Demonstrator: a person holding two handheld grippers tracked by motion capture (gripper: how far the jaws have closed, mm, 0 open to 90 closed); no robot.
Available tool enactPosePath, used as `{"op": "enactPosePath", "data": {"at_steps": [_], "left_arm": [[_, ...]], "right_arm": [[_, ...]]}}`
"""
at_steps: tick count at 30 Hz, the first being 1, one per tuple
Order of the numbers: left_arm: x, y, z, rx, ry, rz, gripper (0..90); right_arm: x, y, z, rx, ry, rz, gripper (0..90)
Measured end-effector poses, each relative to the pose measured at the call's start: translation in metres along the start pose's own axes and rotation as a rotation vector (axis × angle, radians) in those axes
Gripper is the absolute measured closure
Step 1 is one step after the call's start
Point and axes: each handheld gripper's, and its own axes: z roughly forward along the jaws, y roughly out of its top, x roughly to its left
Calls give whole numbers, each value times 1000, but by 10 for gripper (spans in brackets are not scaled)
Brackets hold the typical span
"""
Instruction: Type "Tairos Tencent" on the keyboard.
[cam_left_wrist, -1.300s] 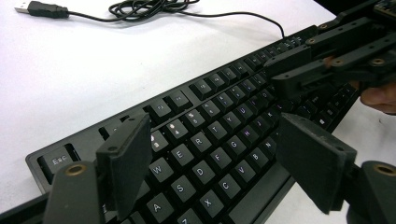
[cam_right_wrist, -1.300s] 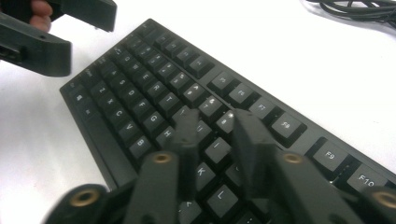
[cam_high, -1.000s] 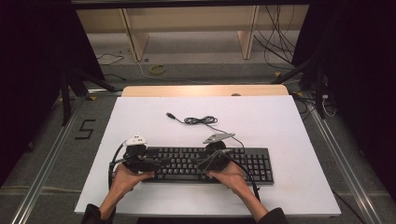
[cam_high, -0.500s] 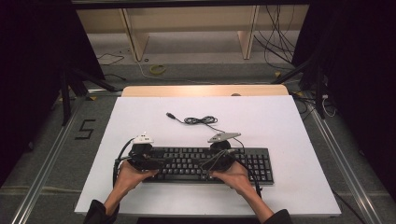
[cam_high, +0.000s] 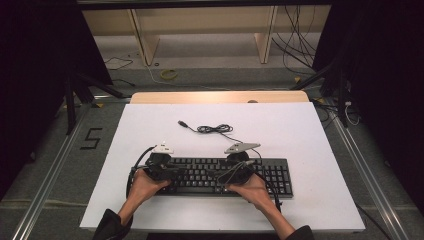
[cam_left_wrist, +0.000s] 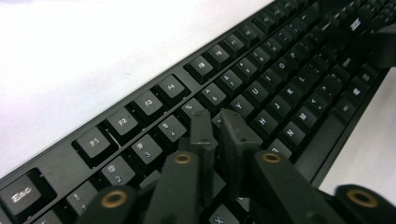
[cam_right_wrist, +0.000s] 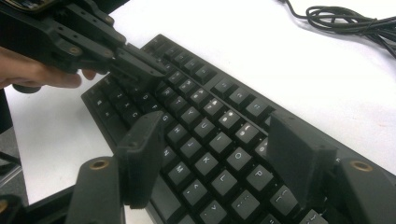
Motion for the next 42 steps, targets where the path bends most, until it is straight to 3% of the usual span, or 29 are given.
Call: {"op": "enactPosePath", "data": {"at_steps": [5,21,31,42], "left_arm": [[1,2,3,10,3,6,887],[2,2,14,53,15,20,891],[0,2,11,24,18,13,886],[-7,3,-3,-37,-38,-3,617]], "right_arm": [[0,-1,-2,-6,1,1,359],[1,-1,-6,-18,1,1,348],[1,-1,-7,-20,2,3,349],[-1,-1,-8,-27,-2,8,348]]}}
